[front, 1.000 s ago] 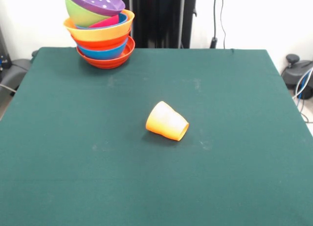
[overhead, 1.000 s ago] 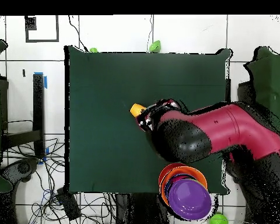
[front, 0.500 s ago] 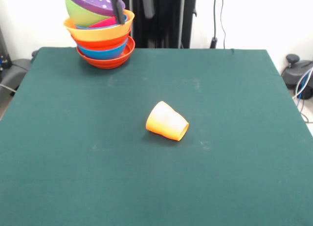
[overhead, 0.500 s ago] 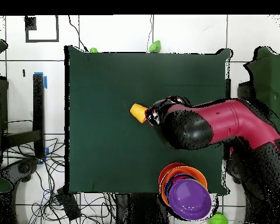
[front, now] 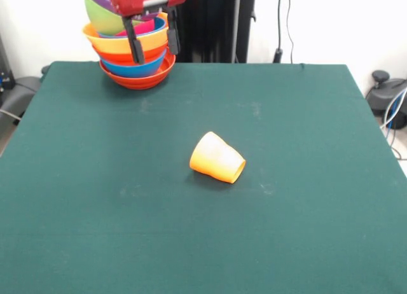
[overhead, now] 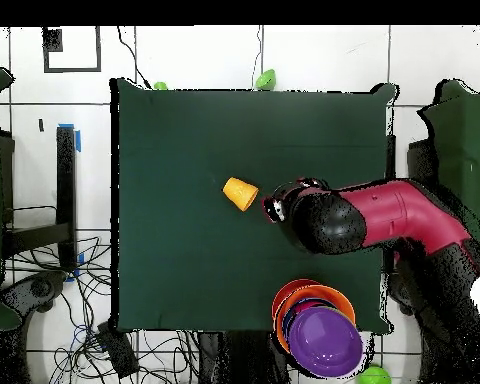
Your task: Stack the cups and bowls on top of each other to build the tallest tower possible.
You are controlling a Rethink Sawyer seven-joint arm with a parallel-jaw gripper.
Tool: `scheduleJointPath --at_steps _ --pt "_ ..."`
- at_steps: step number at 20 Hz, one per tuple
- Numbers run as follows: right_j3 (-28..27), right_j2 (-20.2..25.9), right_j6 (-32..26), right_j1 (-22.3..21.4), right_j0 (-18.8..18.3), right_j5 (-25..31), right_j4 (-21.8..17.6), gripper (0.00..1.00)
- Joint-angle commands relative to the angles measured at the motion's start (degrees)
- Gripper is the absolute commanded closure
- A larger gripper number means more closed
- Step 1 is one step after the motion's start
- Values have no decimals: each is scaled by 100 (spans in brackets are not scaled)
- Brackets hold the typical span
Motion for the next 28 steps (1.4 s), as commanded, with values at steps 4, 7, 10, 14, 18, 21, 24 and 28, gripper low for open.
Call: scheduleJointPath --at_steps 4,7,10,14,18,21,24,28 --pt "-719 -851 -139 609 861 273 -744 0" --pt "-1154 -1033 -96 738 1275 667 -723 0" --pt "-1373 -1214 71 798 1536 622 -727 0" --pt "-1576 -1442 174 934 1758 453 -727 0" --pt "-1563 -1597 242 1091 1785 -16 -752 0" --pt "-1623 -1637 215 1250 1748 -243 -750 0" --pt "-1534 -1661 195 1478 1564 -745 -856 0" --pt "-1478 -1585 -368 1818 1200 -1308 -1199 0"
